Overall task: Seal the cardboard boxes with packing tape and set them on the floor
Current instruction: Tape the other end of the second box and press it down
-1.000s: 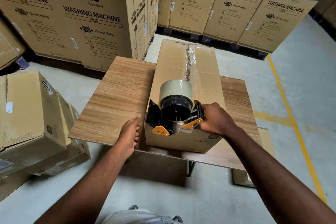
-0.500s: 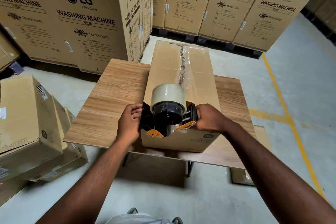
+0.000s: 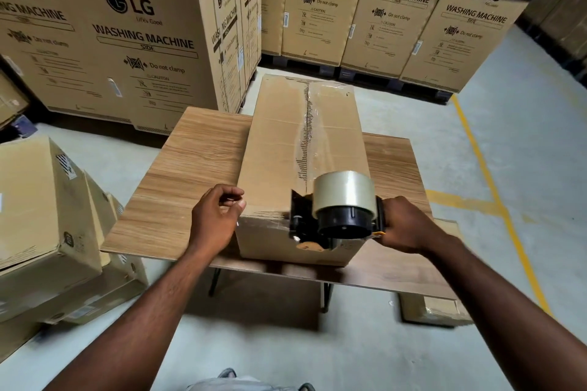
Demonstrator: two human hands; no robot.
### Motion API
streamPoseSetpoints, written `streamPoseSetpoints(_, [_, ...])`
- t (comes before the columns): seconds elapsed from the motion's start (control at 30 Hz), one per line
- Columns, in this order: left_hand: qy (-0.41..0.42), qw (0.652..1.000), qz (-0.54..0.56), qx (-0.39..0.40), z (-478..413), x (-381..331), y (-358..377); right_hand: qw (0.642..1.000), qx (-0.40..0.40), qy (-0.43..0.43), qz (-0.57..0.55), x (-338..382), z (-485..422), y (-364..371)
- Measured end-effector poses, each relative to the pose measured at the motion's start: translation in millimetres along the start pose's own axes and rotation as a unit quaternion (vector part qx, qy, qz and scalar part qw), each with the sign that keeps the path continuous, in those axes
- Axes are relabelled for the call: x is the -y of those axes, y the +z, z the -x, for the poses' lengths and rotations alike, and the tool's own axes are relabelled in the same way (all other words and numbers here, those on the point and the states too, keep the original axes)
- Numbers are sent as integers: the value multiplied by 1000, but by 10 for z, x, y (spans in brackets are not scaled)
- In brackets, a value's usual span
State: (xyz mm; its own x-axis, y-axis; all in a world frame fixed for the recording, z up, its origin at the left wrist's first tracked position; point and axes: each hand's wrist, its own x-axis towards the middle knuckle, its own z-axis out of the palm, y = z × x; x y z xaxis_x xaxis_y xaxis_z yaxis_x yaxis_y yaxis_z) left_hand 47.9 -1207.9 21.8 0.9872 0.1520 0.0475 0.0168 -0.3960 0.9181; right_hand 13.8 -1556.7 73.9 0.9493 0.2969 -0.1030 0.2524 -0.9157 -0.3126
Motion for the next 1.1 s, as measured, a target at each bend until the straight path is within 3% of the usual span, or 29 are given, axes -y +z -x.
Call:
streamPoseSetpoints(0.1, [19,999,-34,-8,24,-33,24,999,-7,-6,-34,-175,63,-7])
streamPoseSetpoints(0.2, [130,974,-185,-12,107,-82,91,999,-5,-12,-47,-204,28,13])
streamPoseSetpoints(0.27, [194,951,-239,36,203,-141,207,999,0,-15,-47,-224,4,9])
streamPoseSetpoints(0.37, [226,913,-291,174,400,-250,431,998,6,-26,-55,-263,-14,7])
streamPoseSetpoints(0.5, [237,856,-393,236,518,-273,586,998,9,-22,-64,-274,-33,10])
streamPoseSetpoints(0.73, [259,826,-442,235,493,-157,580,996,-9,-49,-74,-430,33,42])
streamPoseSetpoints(0.87, [252,818,-454,249,479,-167,550,997,-35,-64,-16,-750,215,-69])
streamPoseSetpoints(1.1, [213,817,-469,259,549,-283,619,995,-53,13,-88,-1294,545,-79])
